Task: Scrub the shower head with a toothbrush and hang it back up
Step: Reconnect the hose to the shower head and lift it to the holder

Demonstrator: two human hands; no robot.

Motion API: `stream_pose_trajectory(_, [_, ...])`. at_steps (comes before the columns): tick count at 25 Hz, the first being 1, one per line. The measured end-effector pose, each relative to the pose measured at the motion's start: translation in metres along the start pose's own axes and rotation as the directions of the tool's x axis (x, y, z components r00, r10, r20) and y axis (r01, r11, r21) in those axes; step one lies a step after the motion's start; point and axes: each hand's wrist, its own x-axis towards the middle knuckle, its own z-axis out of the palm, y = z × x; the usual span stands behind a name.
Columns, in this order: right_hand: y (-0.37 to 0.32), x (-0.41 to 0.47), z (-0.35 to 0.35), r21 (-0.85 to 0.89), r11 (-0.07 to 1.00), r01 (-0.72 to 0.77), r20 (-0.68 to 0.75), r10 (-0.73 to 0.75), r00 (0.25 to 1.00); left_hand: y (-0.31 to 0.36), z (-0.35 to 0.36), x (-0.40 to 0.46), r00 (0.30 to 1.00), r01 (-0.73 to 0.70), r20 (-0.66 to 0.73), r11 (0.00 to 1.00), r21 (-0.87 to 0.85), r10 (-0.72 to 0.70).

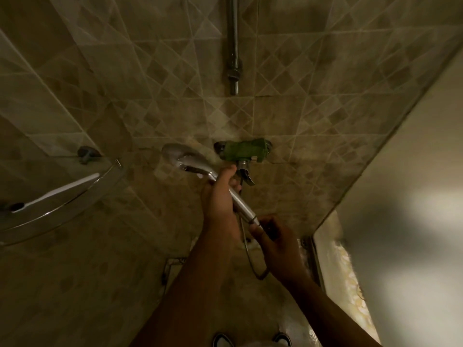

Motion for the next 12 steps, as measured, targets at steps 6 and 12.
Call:
stream_pose_trajectory(6, [-0.001,-0.005,-0.001,0.144,0.989,-0.035,0.271,-0.006,0.963,0.000,-0.014,0.015,0.996,0.075,0.047,0.997,-0.025,-0.074])
stream_pose_trajectory(12, [-0.010,0.003,-0.012,0.488,0.768,-0.414,0.509,0.134,0.850,0.010,-0.026,0.018,0.832,0.162,0.553,0.973,-0.167,-0.043])
